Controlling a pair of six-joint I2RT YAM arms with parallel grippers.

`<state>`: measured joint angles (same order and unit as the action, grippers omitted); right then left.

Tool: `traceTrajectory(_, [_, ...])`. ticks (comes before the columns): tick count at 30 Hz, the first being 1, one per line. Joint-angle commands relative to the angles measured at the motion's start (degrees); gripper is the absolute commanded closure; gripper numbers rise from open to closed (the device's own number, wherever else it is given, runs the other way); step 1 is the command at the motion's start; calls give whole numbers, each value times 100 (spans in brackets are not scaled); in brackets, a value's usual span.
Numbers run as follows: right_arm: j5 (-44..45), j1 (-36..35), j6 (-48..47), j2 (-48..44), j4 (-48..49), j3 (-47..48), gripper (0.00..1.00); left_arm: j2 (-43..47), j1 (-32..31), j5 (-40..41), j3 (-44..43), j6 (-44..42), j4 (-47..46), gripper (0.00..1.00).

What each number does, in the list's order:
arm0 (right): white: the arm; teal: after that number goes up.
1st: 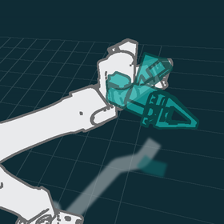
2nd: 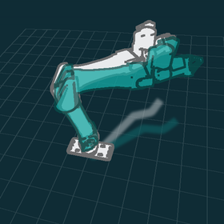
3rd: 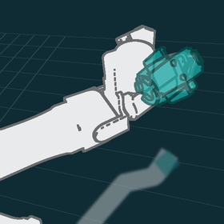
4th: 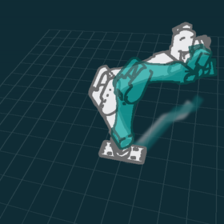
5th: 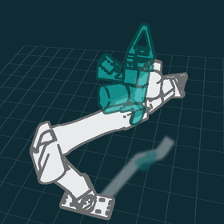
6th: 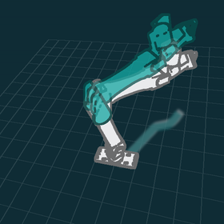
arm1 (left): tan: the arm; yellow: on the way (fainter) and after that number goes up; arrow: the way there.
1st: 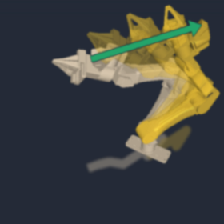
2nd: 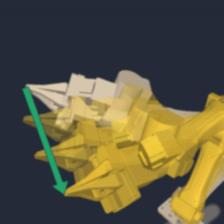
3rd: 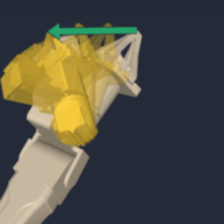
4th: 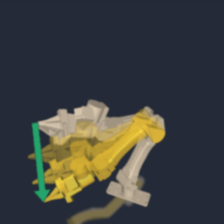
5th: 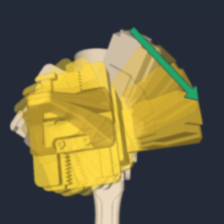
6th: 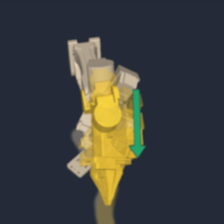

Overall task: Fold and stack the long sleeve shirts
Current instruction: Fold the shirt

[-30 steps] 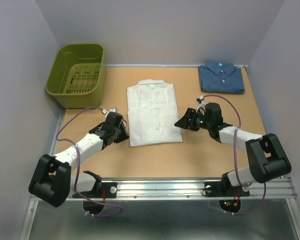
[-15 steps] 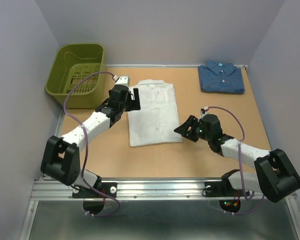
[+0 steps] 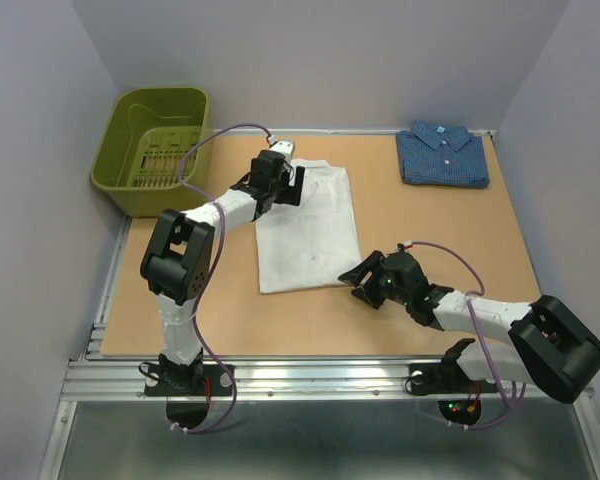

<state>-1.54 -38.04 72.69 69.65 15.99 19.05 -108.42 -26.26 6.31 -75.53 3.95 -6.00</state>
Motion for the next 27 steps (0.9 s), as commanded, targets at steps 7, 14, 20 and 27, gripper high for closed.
traceTrajectory(7, [989, -195, 1168, 715, 448, -138, 33, -899, 192, -525, -788, 211, 292, 2])
traceTrajectory(14, [1322, -186, 1494, 1402, 880, -68, 48, -1067, 235, -498, -596, 878, 494, 2])
traceTrajectory(20, [1710, 129, 995, 1376, 801, -50, 81, -726, 271, -604, 115, 1617, 591, 3])
traceTrajectory(27, [834, 1674, -867, 1393, 468, 353, 99, 382, 218, -1140, 1811, 3224, 363, 4])
